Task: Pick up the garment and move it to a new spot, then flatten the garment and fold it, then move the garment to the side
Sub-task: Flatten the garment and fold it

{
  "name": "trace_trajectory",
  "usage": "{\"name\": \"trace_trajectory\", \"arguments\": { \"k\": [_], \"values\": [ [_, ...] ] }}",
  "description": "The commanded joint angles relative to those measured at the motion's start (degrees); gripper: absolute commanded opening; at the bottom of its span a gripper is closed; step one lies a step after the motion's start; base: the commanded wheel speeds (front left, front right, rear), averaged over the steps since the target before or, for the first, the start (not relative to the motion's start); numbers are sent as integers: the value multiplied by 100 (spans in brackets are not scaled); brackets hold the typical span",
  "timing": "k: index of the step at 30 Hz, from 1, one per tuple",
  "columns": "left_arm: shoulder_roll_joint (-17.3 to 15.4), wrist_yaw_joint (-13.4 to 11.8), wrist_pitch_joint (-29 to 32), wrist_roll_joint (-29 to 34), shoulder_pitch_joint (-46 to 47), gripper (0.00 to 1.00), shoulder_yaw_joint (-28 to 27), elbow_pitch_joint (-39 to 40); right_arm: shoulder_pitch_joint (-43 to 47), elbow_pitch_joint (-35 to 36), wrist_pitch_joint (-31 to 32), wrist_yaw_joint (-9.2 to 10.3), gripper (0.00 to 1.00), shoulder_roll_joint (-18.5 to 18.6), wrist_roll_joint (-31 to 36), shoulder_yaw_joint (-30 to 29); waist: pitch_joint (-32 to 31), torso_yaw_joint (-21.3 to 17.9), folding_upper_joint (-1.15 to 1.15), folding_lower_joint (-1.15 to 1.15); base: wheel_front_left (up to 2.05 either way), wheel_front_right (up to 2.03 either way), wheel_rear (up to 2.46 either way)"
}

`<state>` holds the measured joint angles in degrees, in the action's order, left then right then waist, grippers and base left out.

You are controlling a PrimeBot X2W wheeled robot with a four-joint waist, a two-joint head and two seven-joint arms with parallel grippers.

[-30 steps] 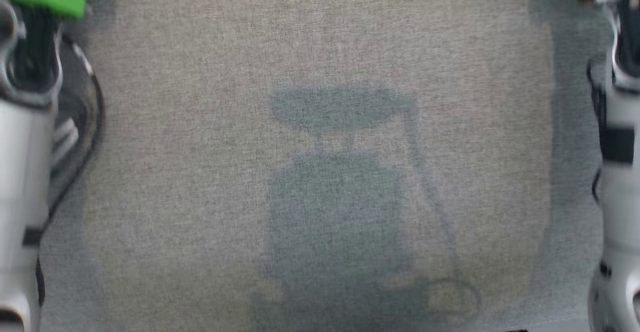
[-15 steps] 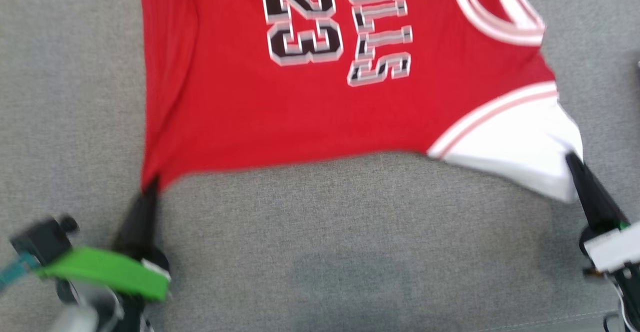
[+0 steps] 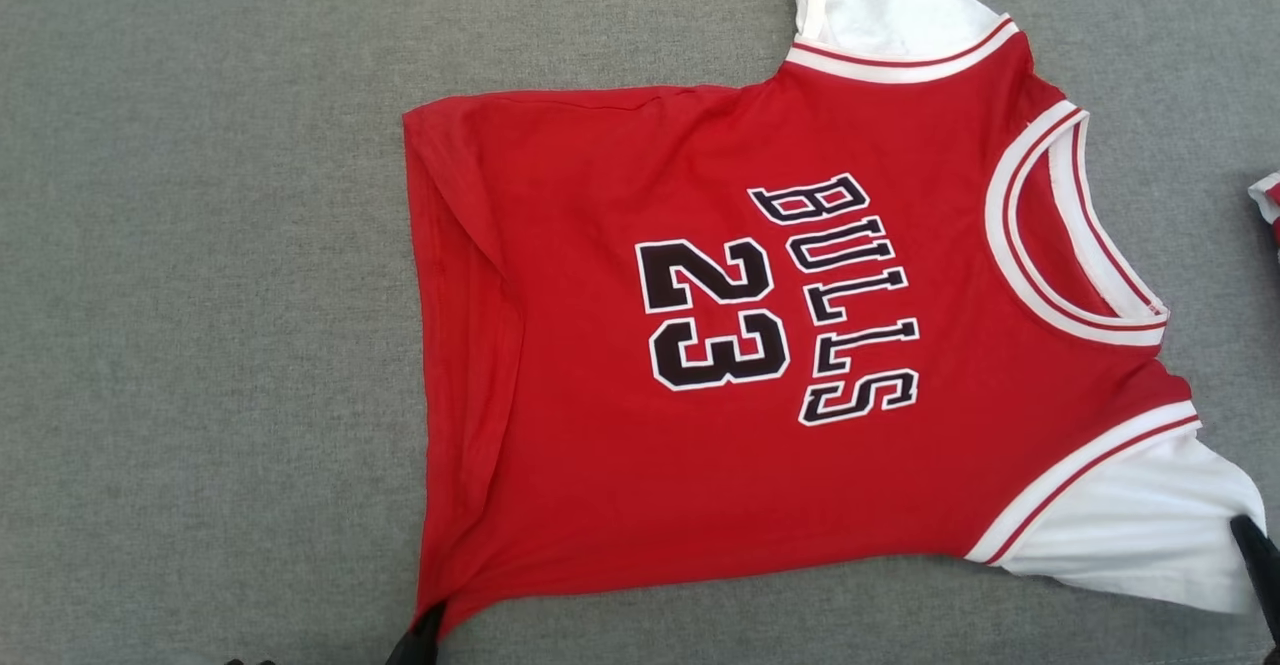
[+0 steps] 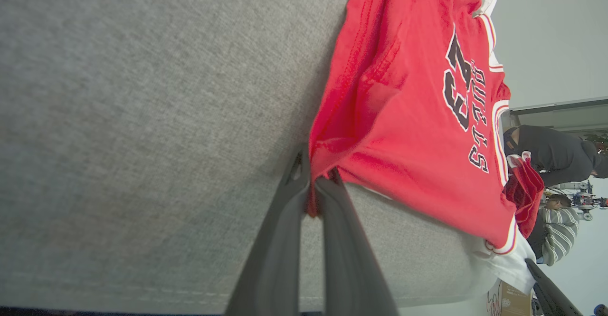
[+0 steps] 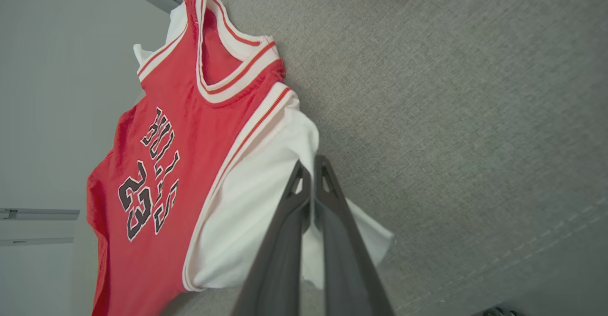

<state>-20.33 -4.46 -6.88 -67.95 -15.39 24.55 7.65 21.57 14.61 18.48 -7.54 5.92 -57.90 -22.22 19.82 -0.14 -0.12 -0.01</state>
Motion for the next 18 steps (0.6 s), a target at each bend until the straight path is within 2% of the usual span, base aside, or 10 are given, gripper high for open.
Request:
{"name": "trace_trajectory", "arguments": {
  "k": [1,8,15,18],
  "values": [
    [-58,-39,18,-22,-57,0,-41,44,-159,-9,-26,10,0,14,-42,-32,26,-12,12,1,0,0,0],
    [-556,-255,424,-101,354,0,-371,595,-1001,-179,255,9,0,93,34,72,293,-61,12,1,0,0,0],
    [-1088,-919,1318,-244,909,0,-535,1550,-1804,-240,753,9,0,184,375,187,646,-94,12,1,0,0,0],
    [-1223,-1142,1613,-286,1069,0,-543,1885,-2078,-222,933,6,0,151,478,282,681,-149,12,1,0,0,0]
  ]
}}
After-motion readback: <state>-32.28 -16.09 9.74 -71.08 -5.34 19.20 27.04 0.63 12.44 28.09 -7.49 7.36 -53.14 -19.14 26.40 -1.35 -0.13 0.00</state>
